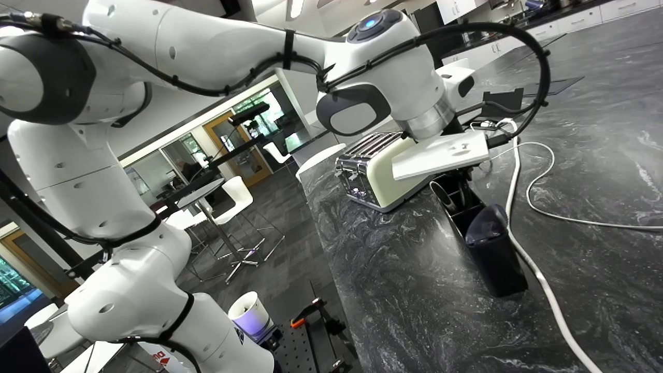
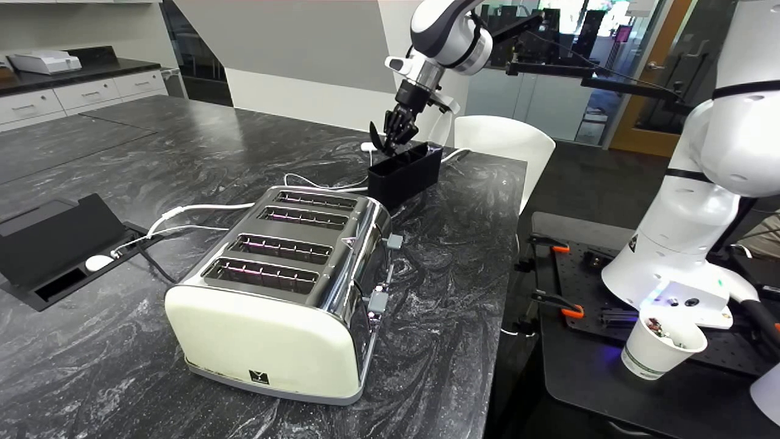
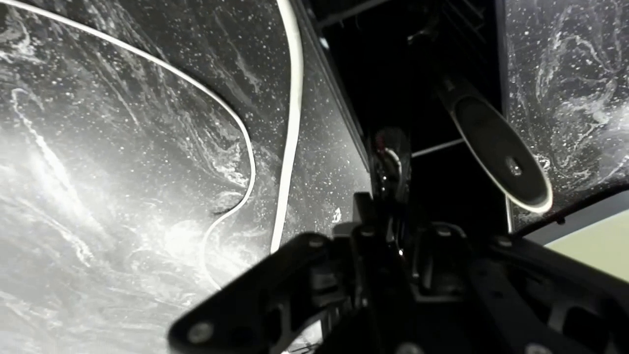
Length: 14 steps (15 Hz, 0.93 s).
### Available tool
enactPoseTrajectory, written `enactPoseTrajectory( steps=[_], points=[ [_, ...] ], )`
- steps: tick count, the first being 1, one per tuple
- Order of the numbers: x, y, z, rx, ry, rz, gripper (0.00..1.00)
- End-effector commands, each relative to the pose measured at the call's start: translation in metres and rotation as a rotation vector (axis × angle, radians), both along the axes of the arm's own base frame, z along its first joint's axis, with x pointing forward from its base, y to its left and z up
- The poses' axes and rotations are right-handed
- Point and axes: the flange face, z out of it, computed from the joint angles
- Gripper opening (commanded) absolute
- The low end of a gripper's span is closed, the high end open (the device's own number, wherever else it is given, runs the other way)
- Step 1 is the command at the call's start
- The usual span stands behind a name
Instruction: Remove the black spoon from the black cutlery holder
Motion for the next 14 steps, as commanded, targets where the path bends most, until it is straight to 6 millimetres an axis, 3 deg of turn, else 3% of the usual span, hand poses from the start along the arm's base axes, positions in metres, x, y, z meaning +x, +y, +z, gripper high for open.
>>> enactPoseTrajectory(
  steps=[1, 9, 14],
  points=[
    [-0.014, 0.003, 0.029, 0.006, -0.065, 0.012, 0.04],
    [-0.051, 0.027, 0.111, 0.017, -0.187, 0.062, 0.04],
    [-0.092, 0.059, 0.139, 0.018, -0.114, 0.111, 0.04]
  ],
)
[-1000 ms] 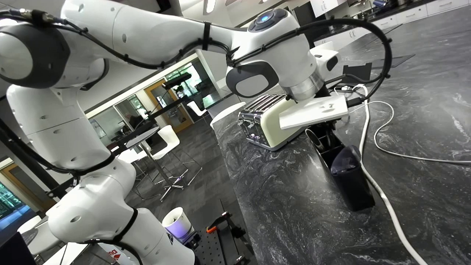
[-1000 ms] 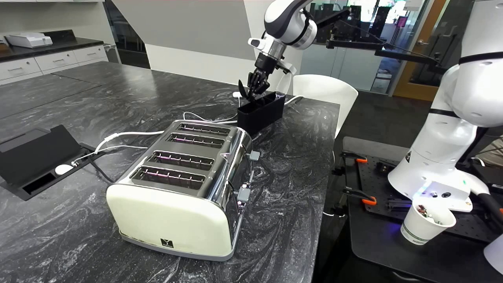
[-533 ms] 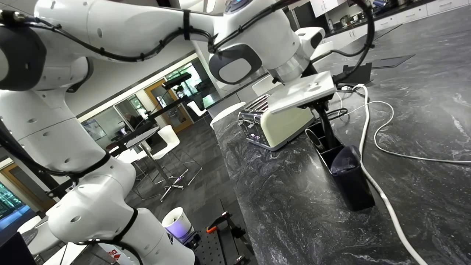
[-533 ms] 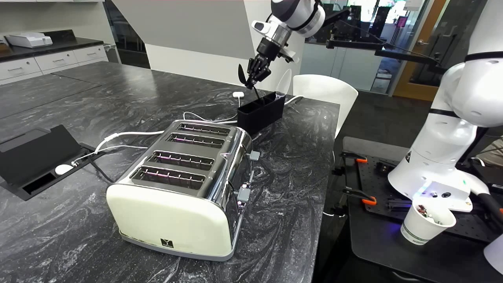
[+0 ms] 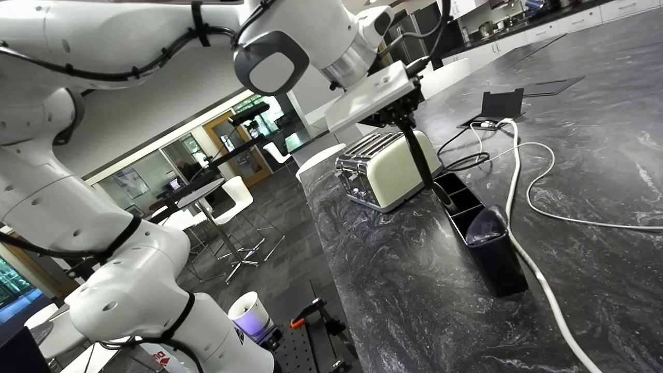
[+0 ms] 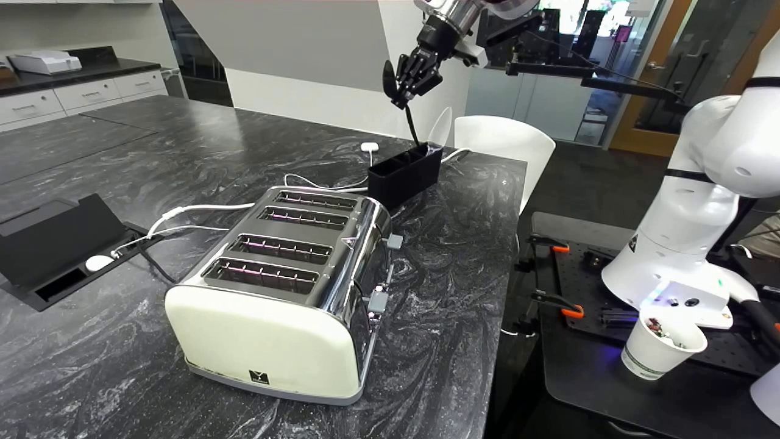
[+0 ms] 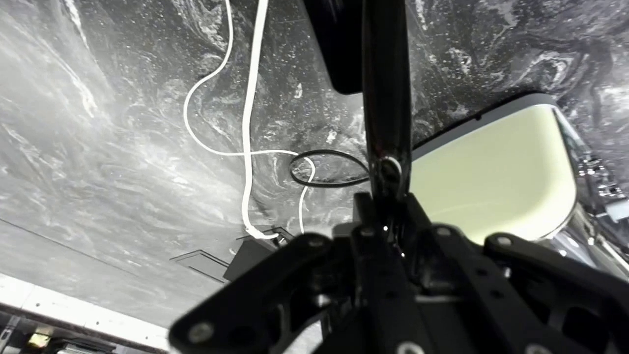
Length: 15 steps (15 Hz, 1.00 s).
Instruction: Remove the black spoon from the black cutlery holder
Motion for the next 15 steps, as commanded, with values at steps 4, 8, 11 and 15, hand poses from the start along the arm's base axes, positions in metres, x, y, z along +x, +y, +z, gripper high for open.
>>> enactPoseTrajectory(
  steps=[4, 8, 11, 15],
  points=[
    [-0.063, 0.046, 0.009, -0.092, 0.197, 0.02, 0.04],
    [-0.073, 0.067, -0.01, -0.15, 0.281, 0.009, 0.04],
    [-0.077, 0.077, -0.036, -0.185, 0.339, 0.009, 0.04],
    [-0.082, 0.08, -0.071, -0.24, 0.425, 0.032, 0.04]
  ],
)
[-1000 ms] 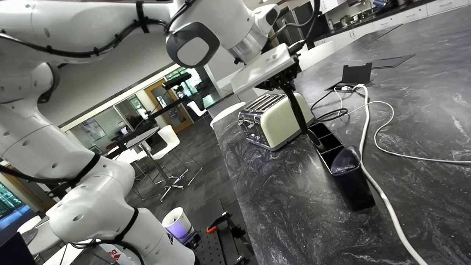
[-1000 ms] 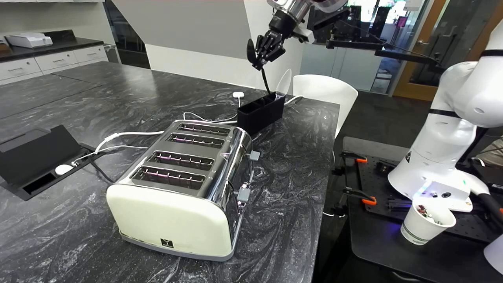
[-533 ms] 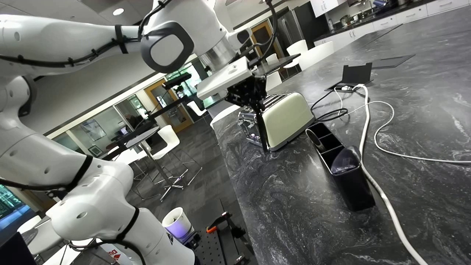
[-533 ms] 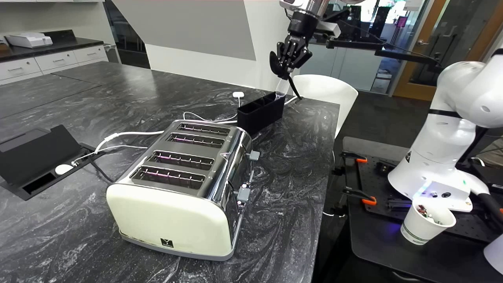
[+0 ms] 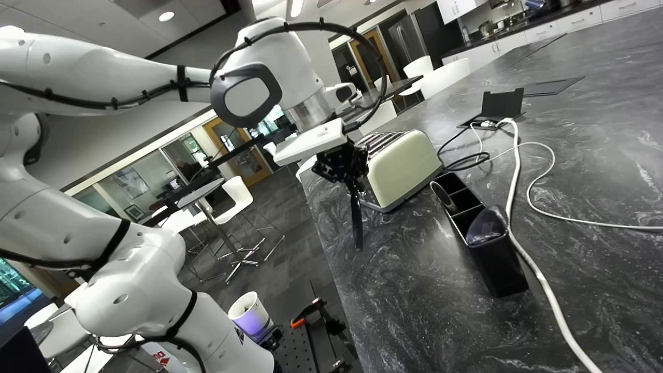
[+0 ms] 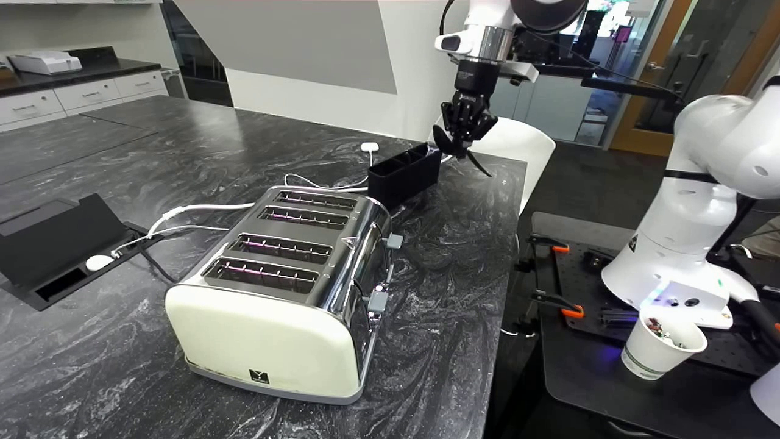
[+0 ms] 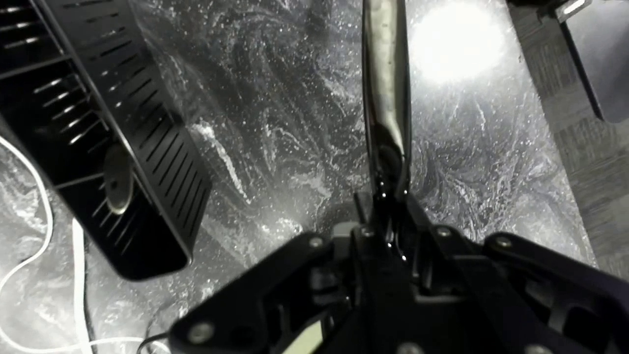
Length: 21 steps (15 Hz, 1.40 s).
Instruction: Remove the black spoon from the black cutlery holder
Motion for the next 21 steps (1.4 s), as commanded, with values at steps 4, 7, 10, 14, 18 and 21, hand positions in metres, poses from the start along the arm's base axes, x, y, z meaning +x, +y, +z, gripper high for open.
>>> enactPoseTrajectory(
  steps=[4, 7, 10, 14, 18, 21],
  points=[
    [0.004, -0.002, -0.055, -0.108, 0.101, 0.055, 0.04],
    [0.011, -0.008, -0.081, -0.148, 0.145, 0.09, 0.04],
    [0.02, -0.014, -0.105, -0.189, 0.171, 0.094, 0.04],
    [0.033, -0.017, -0.133, -0.248, 0.181, 0.079, 0.04],
    [0.042, -0.013, -0.151, -0.307, 0.179, 0.05, 0.04],
    [0.046, -0.01, -0.158, -0.347, 0.163, 0.019, 0.04]
  ],
)
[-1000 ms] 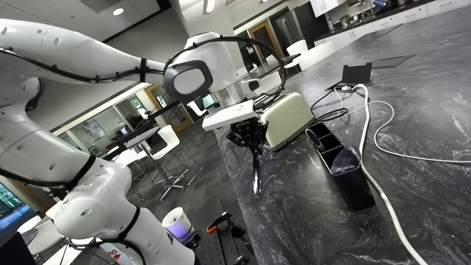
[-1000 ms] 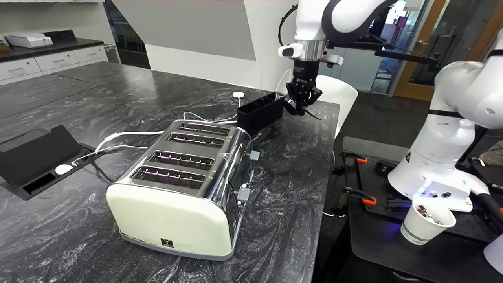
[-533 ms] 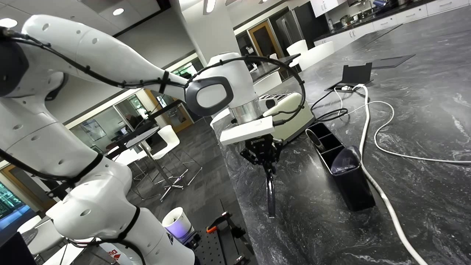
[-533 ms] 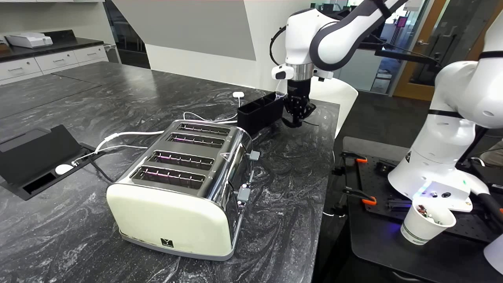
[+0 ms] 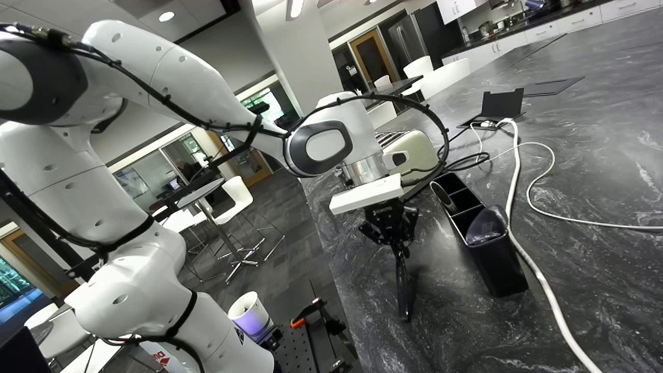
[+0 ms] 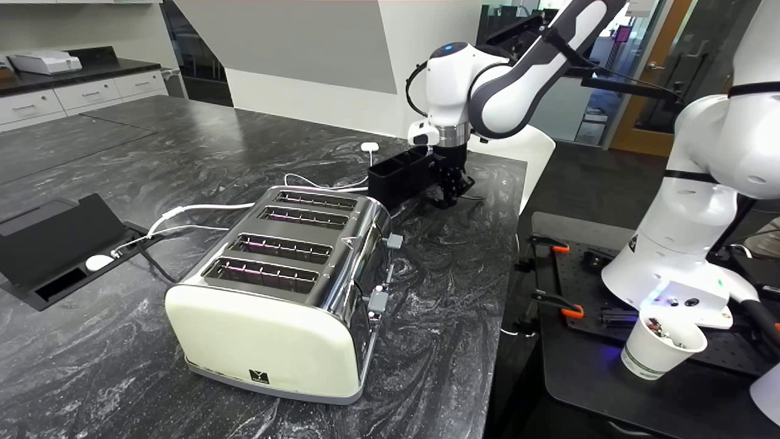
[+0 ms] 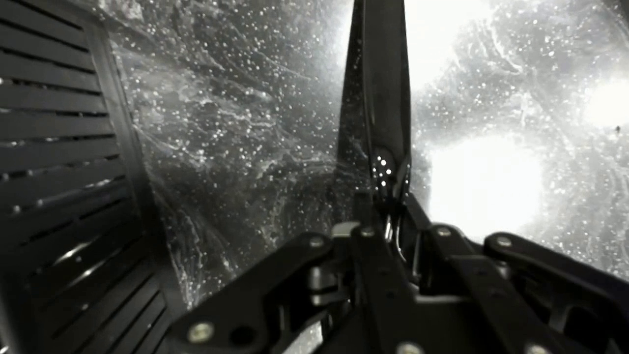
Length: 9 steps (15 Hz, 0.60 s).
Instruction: Remove the black spoon from the black cutlery holder
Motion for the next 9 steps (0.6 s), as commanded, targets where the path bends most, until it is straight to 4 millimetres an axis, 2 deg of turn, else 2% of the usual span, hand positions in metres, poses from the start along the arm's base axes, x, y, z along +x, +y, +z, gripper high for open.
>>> enactPoseTrajectory(
  steps=[1, 2, 5, 9],
  points=[
    [0.01, 0.004, -0.006, -0.048, -0.038, -0.033, 0.4],
    [0.01, 0.005, -0.007, -0.054, -0.041, -0.039, 0.42],
    [0.01, 0.008, -0.004, -0.054, -0.045, -0.05, 0.62],
    [0.005, 0.017, 0.028, -0.024, -0.112, -0.043, 0.92]
  ],
)
